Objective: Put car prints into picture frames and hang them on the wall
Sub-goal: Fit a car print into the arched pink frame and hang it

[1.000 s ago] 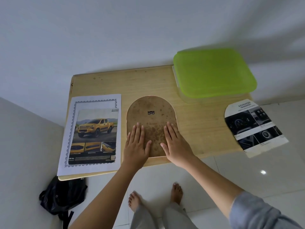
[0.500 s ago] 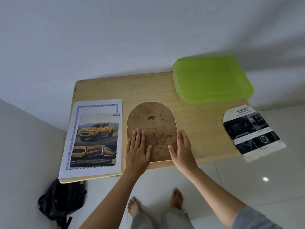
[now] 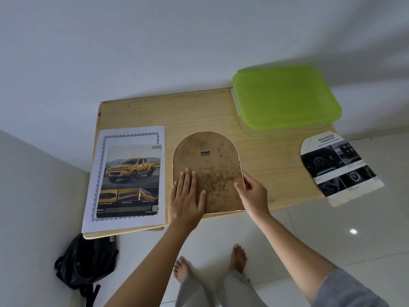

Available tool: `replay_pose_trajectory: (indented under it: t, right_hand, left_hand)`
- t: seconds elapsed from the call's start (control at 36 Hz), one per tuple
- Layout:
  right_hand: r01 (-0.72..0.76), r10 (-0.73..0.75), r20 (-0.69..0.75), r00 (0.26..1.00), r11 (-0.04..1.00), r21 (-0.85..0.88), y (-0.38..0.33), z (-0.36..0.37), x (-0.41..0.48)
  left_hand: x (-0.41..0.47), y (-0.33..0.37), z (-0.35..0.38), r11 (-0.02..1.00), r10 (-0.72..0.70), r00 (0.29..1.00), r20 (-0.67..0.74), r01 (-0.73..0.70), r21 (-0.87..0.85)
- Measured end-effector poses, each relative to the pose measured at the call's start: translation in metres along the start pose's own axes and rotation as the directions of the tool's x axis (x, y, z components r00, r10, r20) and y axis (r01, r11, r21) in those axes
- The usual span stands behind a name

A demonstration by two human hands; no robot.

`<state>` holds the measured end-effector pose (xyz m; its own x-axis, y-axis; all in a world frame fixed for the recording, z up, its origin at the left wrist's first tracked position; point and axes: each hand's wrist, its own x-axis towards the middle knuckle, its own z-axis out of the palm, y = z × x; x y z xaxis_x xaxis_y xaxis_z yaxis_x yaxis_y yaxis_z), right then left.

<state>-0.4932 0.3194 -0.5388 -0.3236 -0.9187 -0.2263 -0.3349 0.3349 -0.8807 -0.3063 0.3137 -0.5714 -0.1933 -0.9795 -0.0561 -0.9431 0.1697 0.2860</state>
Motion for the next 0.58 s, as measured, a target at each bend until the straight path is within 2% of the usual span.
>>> replay_pose_trajectory:
  t: [0.17,0.36,0.47,0.58]
  right_hand:
    - [0.056,-0.055,-0.005,0.998,0.984,0.172,-0.011,0.005,-0.004]
    - [0.233,-0.218,-0.091,0.972,0.950,0.210,-0.047,0.011,-0.006]
    - [0.396,-0.373,-0.149,0.916,0.901,0.176,-0.078,0.011,-0.009]
    - [0.575,-0.561,-0.167,0.811,0.816,0.054,-0.106,0.012,-0.010]
  left_hand:
    - [0.001,0.001,-0.010,0.988,-0.024,1.000,-0.001,0.024,-0.153]
    - [0.016,0.015,-0.043,0.898,-0.046,0.998,-0.043,0.023,-0.439]
    - [0.040,0.024,-0.085,0.821,-0.001,0.993,-0.114,-0.064,-0.568]
    - [0.068,0.035,-0.144,0.693,0.007,0.977,-0.213,-0.159,-0.704]
